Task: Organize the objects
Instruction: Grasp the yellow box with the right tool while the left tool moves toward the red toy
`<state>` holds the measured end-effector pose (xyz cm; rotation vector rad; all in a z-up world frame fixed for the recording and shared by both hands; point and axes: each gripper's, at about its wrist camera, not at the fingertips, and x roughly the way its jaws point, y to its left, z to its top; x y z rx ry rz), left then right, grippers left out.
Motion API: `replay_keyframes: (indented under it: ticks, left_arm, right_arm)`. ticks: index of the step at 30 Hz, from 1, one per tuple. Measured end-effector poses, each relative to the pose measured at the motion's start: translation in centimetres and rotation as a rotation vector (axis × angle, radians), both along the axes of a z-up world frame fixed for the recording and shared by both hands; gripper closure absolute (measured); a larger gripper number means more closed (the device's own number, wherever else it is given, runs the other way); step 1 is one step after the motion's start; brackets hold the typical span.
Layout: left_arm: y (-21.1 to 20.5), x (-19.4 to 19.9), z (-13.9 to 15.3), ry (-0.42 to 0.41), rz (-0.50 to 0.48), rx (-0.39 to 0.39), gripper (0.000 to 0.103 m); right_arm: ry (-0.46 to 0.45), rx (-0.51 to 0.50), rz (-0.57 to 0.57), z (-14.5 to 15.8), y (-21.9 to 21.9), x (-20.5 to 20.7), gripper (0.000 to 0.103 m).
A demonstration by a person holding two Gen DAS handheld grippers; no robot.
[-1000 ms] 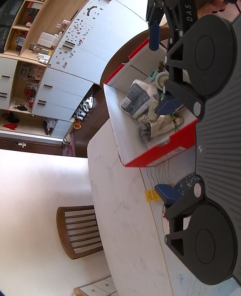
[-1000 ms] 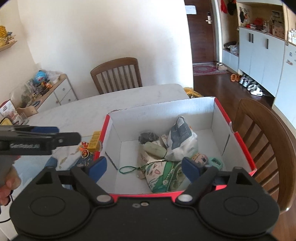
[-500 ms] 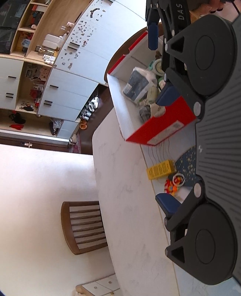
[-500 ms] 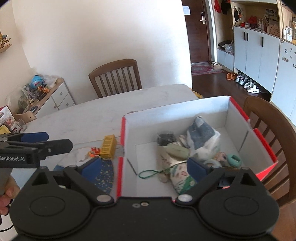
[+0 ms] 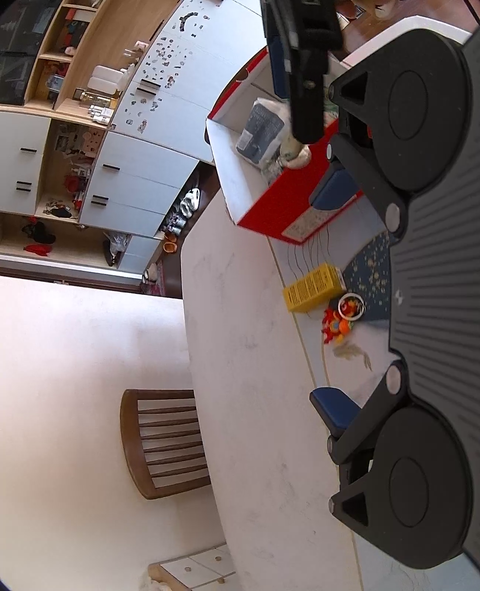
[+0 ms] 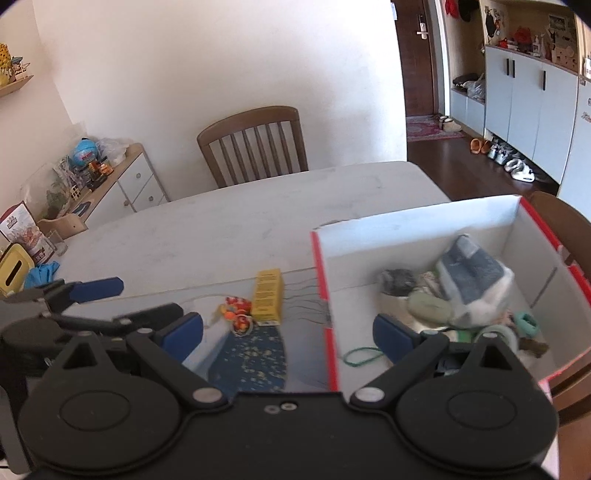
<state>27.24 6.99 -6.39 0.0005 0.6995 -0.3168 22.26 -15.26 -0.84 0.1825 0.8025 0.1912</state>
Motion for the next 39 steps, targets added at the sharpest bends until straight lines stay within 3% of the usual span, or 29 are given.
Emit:
replay_keyframes:
  ticks: [5,12,27,33,39]
  left_arm:
    - [1.5,0.5,-2.2,0.0,0.023,0.034,0.0]
    - [2.6,1.8,-4.9,0.046,0.022,0.025,0.0]
    - [2.5,6.0,-8.6,0.09,0.013,0.007,0.0]
    - [1.5,7.2,-10.2,0.112,-0.043,0.015,0.001]
    - [-0.1,7.7,-11.2,0.083,-0.128,0.052,0.001]
  right_arm:
    - [0.019,0.024,0.011,0.2,1.8,1.6,0.005]
    - [0.036,0.004,0.076,0.1,5.1,3.8,0.005]
    - [0.182,-0.022,0.103,-3.8,8.3,10.7,0.014]
    - [0.239,-0.071,0.094,-5.9,8.6,12.9,0.023]
    - [0.292,-0.109,0.107,-7.6,9.1,14.4,0.031]
